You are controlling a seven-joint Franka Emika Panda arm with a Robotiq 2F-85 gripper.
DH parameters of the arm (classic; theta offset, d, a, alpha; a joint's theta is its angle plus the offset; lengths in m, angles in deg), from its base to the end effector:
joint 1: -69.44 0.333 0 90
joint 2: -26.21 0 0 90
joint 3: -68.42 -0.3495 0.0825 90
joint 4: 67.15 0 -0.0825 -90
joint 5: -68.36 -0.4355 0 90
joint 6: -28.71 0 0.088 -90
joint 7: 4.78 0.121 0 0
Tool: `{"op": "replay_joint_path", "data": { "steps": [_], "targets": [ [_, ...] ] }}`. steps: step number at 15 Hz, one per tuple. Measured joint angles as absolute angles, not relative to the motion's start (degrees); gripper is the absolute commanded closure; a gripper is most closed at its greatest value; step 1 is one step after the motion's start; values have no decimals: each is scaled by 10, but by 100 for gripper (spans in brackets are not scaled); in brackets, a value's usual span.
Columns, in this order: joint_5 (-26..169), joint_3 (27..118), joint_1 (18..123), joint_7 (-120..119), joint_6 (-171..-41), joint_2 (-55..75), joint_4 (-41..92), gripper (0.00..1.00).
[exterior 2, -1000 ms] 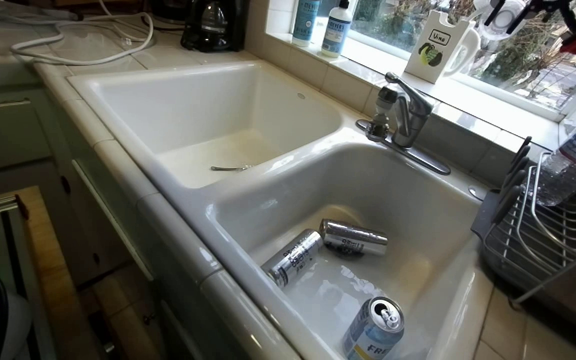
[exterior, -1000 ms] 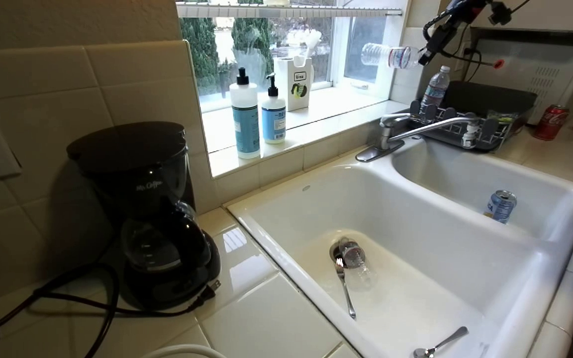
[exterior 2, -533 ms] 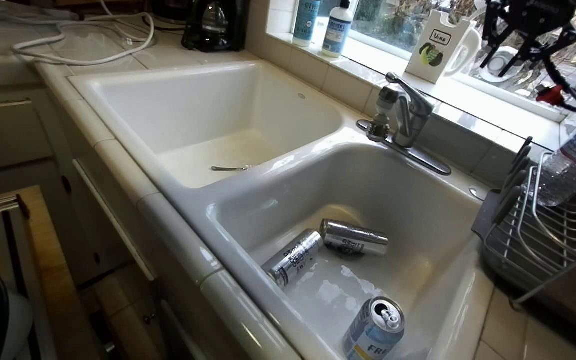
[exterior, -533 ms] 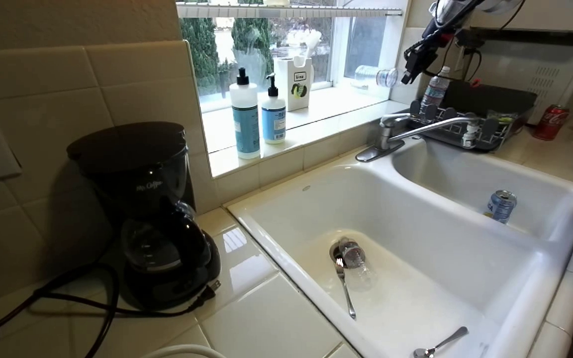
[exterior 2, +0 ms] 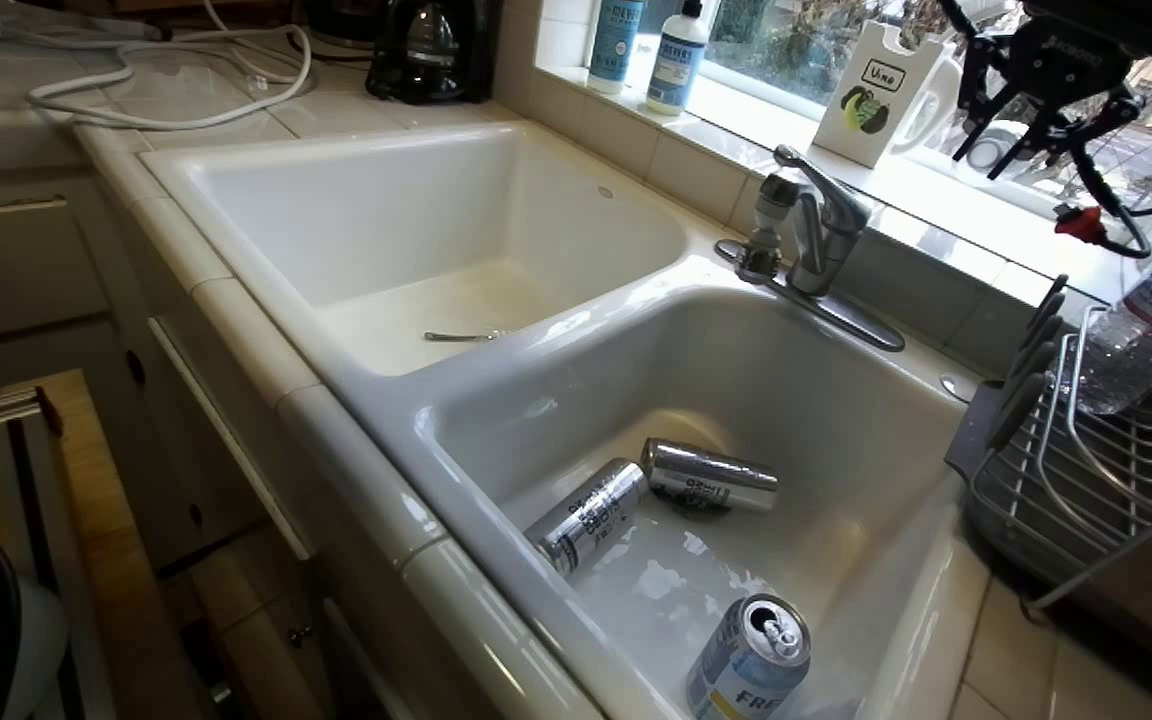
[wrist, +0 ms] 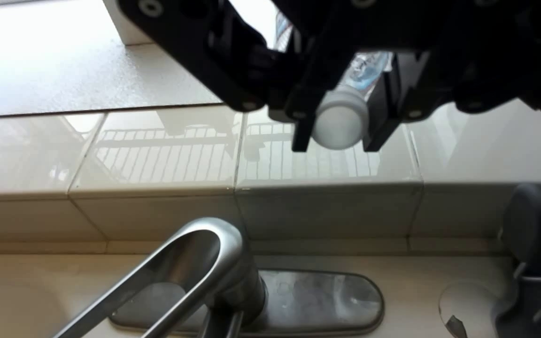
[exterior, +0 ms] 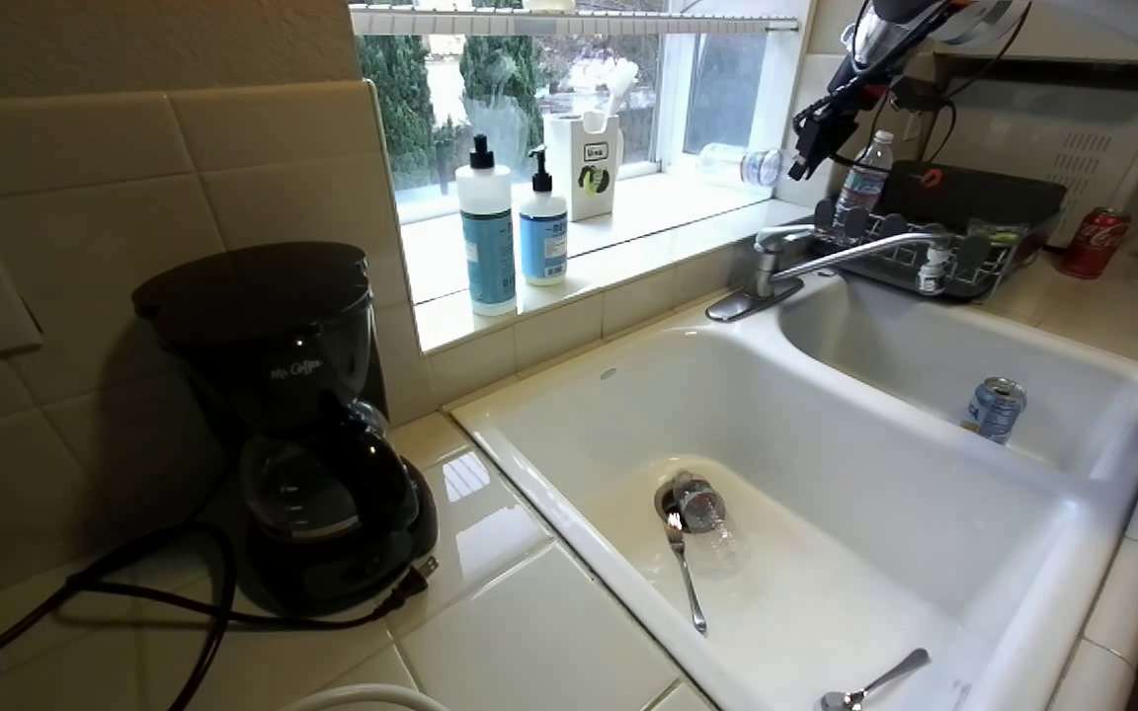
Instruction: Remove one bottle from the dish rack and put it on the windowsill
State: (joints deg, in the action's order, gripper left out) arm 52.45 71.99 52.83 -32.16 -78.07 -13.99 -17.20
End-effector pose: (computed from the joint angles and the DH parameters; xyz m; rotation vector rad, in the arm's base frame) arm 0.8065 -0.2479 0.5404 -2.9875 -0.1568 -0.5441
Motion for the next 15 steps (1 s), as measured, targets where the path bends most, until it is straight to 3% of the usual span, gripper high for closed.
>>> {"op": "replay_joint_path", "data": {
  "steps": [6,15],
  "targets": [
    [525,724,552,-270,-889,-177,-173,92],
    [549,727,581,-264,-905,-210,-187,92]
  ]
}}
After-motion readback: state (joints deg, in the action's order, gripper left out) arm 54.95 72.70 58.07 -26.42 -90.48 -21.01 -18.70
